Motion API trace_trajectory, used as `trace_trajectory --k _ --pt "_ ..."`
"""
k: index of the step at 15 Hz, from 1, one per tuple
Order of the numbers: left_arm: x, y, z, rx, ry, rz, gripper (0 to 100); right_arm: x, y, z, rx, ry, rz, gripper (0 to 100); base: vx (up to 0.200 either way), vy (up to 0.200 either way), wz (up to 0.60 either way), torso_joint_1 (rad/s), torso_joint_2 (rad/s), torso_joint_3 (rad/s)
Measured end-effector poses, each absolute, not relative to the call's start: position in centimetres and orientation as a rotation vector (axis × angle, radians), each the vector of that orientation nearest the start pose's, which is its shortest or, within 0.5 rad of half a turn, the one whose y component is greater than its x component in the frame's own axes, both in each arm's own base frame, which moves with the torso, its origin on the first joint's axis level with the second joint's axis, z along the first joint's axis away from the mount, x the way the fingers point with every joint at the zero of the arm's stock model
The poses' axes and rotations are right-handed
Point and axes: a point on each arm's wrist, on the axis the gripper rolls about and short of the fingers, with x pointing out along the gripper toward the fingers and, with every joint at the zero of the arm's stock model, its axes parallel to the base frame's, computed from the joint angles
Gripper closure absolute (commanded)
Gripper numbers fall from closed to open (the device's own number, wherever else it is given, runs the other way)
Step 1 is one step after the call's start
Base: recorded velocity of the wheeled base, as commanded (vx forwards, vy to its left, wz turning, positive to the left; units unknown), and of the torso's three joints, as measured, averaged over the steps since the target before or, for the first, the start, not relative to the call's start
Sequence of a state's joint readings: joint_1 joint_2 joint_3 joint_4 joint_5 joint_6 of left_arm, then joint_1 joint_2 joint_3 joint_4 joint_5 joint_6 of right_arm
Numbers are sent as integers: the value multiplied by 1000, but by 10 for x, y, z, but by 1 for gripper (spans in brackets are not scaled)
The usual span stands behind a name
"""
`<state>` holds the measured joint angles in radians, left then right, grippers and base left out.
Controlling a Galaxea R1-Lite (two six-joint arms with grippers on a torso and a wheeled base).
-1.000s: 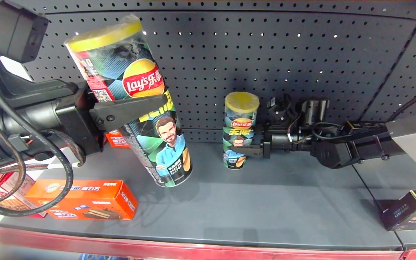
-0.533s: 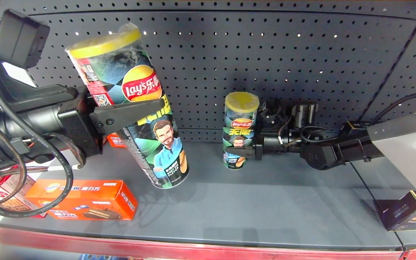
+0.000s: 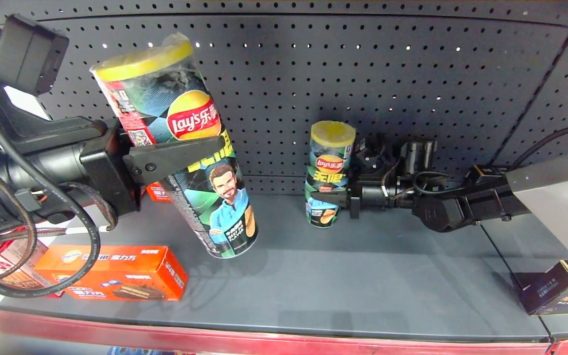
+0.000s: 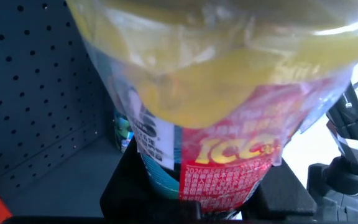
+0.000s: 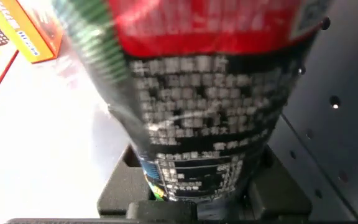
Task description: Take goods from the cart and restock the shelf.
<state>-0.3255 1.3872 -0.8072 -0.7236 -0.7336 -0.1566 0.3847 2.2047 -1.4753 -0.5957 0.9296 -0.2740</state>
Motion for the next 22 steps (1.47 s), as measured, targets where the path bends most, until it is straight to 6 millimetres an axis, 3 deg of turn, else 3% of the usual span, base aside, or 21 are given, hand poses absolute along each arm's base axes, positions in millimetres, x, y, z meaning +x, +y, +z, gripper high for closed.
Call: trace_trajectory --k 4,10,13,16,22 --pt "211 -87 277 -111 -66 -1067 100 377 184 182 -200 -68 1346 100 0 0 0 0 0 0" --pt "210 -87 272 -114 -49 -1066 100 281 171 164 -192 -19 1392 100 0 0 0 0 0 0" --pt "210 -87 272 -114 -49 -1066 100 245 162 155 -199 -18 1385 100 0 0 0 0 0 0" --pt "210 -87 272 -114 -49 -1066 100 233 157 147 -199 1 1386 100 0 0 0 0 0 0" --pt "209 -87 270 -115 -43 -1064 100 237 158 139 -200 -8 1383 100 0 0 0 0 0 0"
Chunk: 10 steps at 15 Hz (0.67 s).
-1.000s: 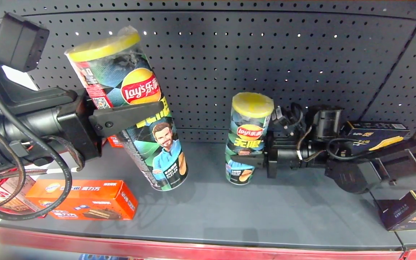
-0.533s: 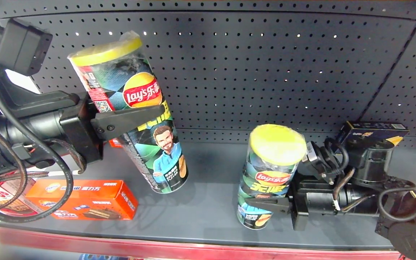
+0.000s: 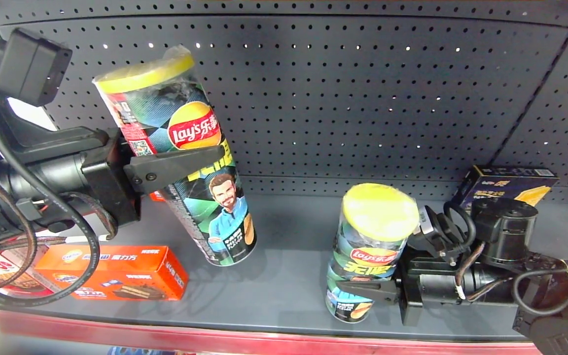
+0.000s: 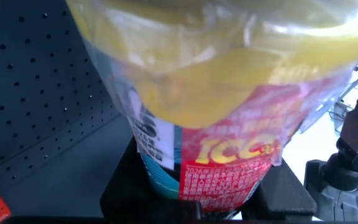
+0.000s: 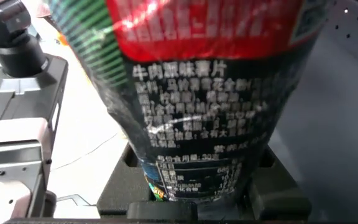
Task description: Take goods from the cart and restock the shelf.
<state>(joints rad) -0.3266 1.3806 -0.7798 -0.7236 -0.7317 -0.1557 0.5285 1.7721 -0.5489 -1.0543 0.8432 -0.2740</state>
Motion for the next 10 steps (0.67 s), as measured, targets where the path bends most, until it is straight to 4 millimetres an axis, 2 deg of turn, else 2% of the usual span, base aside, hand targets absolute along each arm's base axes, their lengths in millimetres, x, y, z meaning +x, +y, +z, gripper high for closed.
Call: trace_trajectory --k 7,8,10 --pt "209 -86 268 -117 -37 -1061 100 248 163 123 -199 1 1380 100 0 0 0 0 0 0" --pt "208 -86 267 -118 -33 -1060 100 249 163 121 -199 7 1381 0 0 0 0 0 0 0" --pt "207 -86 264 -119 -25 -1060 100 248 163 120 -198 13 1380 0 0 0 0 0 0 0"
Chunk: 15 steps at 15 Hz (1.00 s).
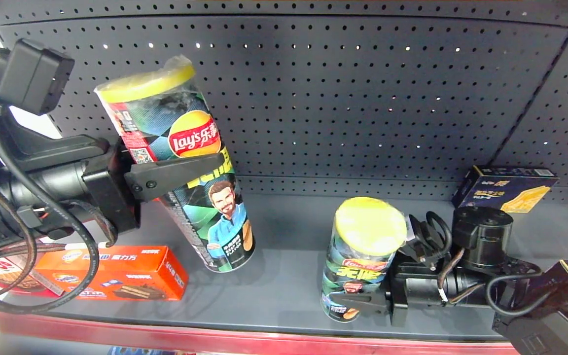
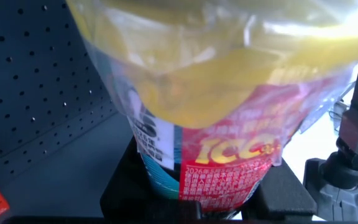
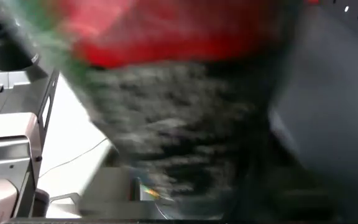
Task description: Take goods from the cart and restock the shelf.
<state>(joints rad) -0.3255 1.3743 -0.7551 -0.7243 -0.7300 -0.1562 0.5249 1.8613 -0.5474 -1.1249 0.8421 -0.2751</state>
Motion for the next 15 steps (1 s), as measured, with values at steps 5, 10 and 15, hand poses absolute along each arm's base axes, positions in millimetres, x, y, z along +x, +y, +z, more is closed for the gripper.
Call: trace_trajectory --k 5,10,15 --pt "201 -84 262 -122 -19 -1061 100 238 142 125 -195 20 1331 0 0 0 0 0 0 0" --pt "194 -81 260 -122 -19 -1062 100 213 92 146 -202 -23 1191 0 0 0 0 0 0 0" --pt "191 -80 261 -120 -28 -1059 100 173 47 176 -185 -90 1017 0 0 0 0 0 0 0"
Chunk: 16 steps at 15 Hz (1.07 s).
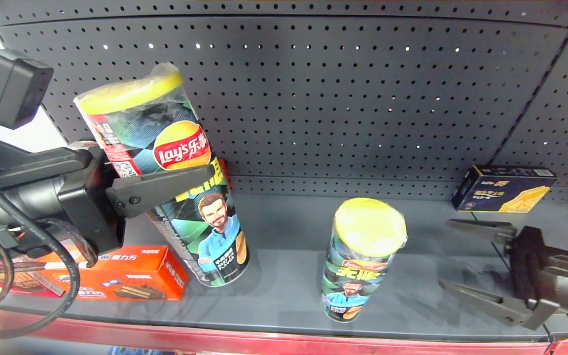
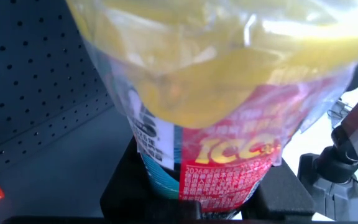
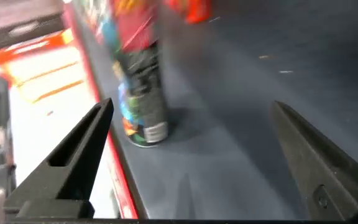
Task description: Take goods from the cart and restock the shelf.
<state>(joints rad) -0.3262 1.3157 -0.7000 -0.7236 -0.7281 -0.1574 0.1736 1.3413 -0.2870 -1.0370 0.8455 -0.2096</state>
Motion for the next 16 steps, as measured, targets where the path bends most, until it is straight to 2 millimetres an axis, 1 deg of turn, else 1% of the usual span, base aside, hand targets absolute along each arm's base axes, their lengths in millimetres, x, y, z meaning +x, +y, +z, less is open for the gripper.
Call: trace_trajectory --k 2,3,4,5,7,9,11,12,14,15,16 --pt "189 -80 263 -119 -34 -1056 100 146 23 192 -171 -118 879 0 0 0 0 0 0 0" --pt "189 -79 262 -119 -34 -1056 100 134 13 196 -160 -112 810 0 0 0 0 0 0 0" --pt "188 -79 262 -119 -33 -1056 100 116 4 198 -141 -104 726 0 0 0 0 0 0 0" --pt "188 -79 261 -118 -32 -1053 100 96 -1 199 -112 -90 638 0 0 0 0 0 0 0" --pt "188 -77 261 -115 -33 -1044 100 57 -3 191 -48 -51 459 0 0 0 0 0 0 0" --pt "185 -75 260 -116 -33 -1041 100 22 5 173 13 -5 242 0 0 0 0 0 0 0" --pt "180 -74 256 -118 -23 -1038 100 -2 17 147 63 37 0 0 0 0 0 0 0 0" --pt "176 -72 253 -119 -19 -1038 100 -9 23 134 71 36 -163 0 0 0 0 0 0 0" --pt "170 -70 249 -121 -11 -1024 100 -12 26 105 77 47 -494 0 0 0 0 0 0 0" --pt "168 -69 247 -122 -8 -1021 100 -13 25 96 74 52 -617 0 0 0 0 0 0 0" --pt "166 -68 245 -122 -2 -1020 100 -13 25 91 60 49 -725 0 0 0 0 0 0 0"
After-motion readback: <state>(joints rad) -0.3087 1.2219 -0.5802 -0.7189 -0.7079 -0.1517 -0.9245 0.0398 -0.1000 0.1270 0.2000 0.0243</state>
